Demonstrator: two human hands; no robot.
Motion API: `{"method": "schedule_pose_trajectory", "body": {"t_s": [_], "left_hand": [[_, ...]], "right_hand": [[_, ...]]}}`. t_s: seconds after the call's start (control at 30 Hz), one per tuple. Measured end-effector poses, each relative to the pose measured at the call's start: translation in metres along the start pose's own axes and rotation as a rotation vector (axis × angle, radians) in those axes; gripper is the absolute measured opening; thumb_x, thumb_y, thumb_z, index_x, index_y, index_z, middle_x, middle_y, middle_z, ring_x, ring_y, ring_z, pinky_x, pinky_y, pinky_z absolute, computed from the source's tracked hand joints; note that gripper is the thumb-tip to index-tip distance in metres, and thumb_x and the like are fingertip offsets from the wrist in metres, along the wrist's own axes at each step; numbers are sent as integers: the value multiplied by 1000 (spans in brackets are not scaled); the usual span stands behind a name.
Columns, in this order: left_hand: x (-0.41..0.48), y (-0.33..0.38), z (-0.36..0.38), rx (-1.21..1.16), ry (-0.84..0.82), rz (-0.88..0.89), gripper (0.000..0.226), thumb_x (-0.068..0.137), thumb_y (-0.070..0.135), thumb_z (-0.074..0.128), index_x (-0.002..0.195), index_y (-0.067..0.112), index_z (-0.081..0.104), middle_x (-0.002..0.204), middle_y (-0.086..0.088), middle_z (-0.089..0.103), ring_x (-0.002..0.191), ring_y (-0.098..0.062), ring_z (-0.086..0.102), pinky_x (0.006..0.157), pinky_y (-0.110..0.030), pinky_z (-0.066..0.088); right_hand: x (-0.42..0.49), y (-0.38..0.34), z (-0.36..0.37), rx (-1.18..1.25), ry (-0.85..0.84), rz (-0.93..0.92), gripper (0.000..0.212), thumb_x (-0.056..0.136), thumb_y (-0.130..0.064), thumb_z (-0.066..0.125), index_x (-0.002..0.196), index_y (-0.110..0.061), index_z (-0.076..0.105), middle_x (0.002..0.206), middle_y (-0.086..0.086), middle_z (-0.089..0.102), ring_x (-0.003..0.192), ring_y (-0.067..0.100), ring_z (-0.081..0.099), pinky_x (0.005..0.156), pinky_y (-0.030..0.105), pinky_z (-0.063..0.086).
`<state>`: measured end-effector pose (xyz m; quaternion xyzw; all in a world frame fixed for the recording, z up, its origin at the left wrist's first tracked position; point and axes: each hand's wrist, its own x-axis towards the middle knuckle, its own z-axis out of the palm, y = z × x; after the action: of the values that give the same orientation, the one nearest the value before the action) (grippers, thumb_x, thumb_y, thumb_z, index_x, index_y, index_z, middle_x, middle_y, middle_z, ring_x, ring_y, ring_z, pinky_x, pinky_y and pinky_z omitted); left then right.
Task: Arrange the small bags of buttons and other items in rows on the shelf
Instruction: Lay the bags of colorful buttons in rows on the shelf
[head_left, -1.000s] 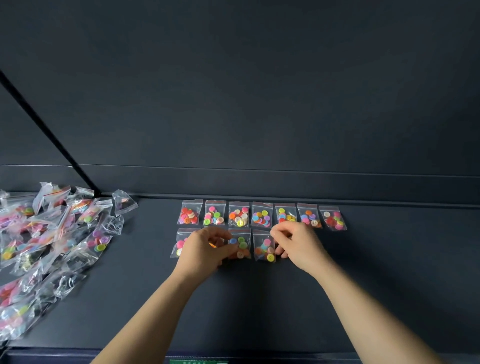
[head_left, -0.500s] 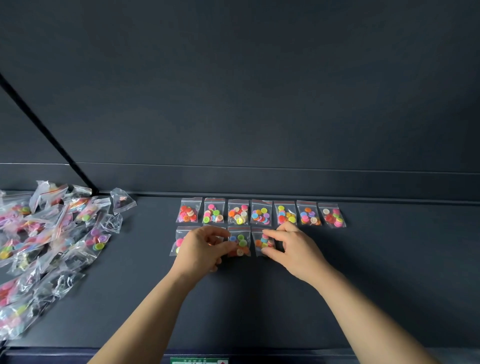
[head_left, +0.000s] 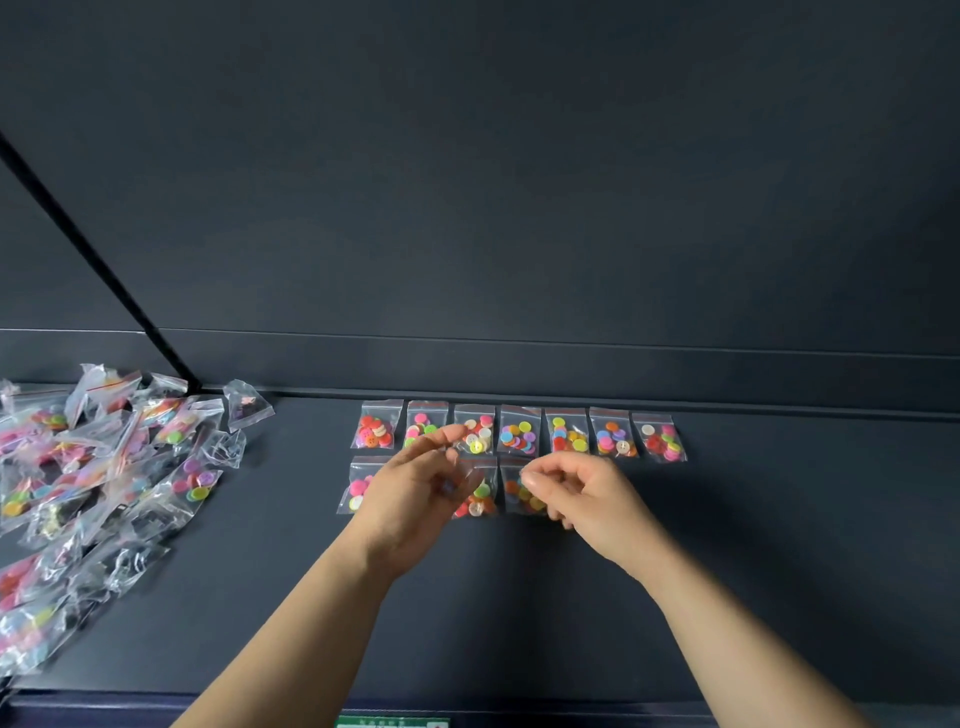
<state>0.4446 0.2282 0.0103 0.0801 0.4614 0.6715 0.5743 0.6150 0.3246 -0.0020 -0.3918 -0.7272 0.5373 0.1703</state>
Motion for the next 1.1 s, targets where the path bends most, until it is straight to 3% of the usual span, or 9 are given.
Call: {"method": "schedule_pose_trajectory", "body": {"t_s": [0.07, 0.17, 0.4, 0.5, 0.6, 0.7, 0.8, 0.97, 1.1], "left_hand": [[2, -7, 10, 25, -2, 44, 33, 91, -13, 41, 116, 1, 56, 68, -6, 48, 58, -15, 44, 74, -28, 48], [1, -17, 25, 83, -33, 94, 30, 91, -9, 49, 116, 6, 57, 72, -3, 57, 61, -14, 55, 63, -25, 48], [-2, -32, 37, 90, -110, 72, 39, 76, 7, 70, 114, 8, 60, 114, -15, 66, 102, -26, 66, 87, -34, 55], [-4, -34, 39, 230, -123, 4, 36, 78, 24, 69, 107, 5, 63, 101, -13, 71, 90, -23, 68, 87, -38, 55], [-1, -38, 43, 378, -75, 71, 24, 78, 11, 71, 97, -2, 64, 92, -18, 71, 82, -23, 68, 79, -33, 59], [2, -39, 45, 574, -42, 130, 17, 80, -1, 71, 96, -3, 63, 91, -22, 70, 79, -26, 67, 76, -32, 59], [4, -38, 46, 558, -47, 157, 18, 83, -1, 68, 99, 4, 63, 87, -18, 72, 75, -22, 67, 68, -27, 56], [3, -43, 51, 556, -33, 111, 25, 80, 13, 73, 100, 1, 64, 83, -8, 73, 72, -13, 67, 70, -29, 57], [5, -51, 52, 630, -48, 93, 23, 81, 7, 72, 98, -4, 64, 85, -16, 73, 72, -17, 68, 66, -25, 57]], "right_hand": [[-4, -7, -3, 151, -66, 24, 13, 88, -27, 67, 92, -16, 71, 72, -3, 68, 68, 11, 62, 62, 24, 52], [-6, -13, -4, 257, -82, 19, 17, 84, -23, 72, 92, -8, 70, 74, 4, 71, 68, 13, 66, 63, 25, 53], [-6, -4, -25, 210, 34, -64, 9, 87, -8, 67, 86, -15, 72, 84, 5, 74, 81, 21, 71, 74, 29, 59], [-7, 2, -35, 215, 41, -56, 16, 87, -3, 65, 87, -17, 71, 87, 3, 75, 83, 21, 71, 77, 29, 58], [-7, 5, -43, 314, 1, -13, 7, 87, -8, 64, 92, -10, 68, 89, 8, 73, 84, 23, 71, 76, 32, 57], [-9, 4, -49, 316, -51, 18, 22, 87, -26, 69, 104, -11, 66, 92, 9, 73, 82, 19, 70, 75, 33, 58], [-10, 5, -51, 188, -45, 12, 11, 84, -15, 72, 95, -13, 70, 83, 3, 73, 72, 9, 67, 66, 23, 54], [-15, 16, -54, 238, -36, 86, 5, 85, -11, 70, 83, -8, 67, 75, 9, 72, 70, 22, 69, 70, 37, 59], [-19, 23, -54, 156, -49, 108, 10, 83, -15, 73, 80, -9, 65, 77, 8, 72, 75, 21, 70, 70, 31, 57]]}}
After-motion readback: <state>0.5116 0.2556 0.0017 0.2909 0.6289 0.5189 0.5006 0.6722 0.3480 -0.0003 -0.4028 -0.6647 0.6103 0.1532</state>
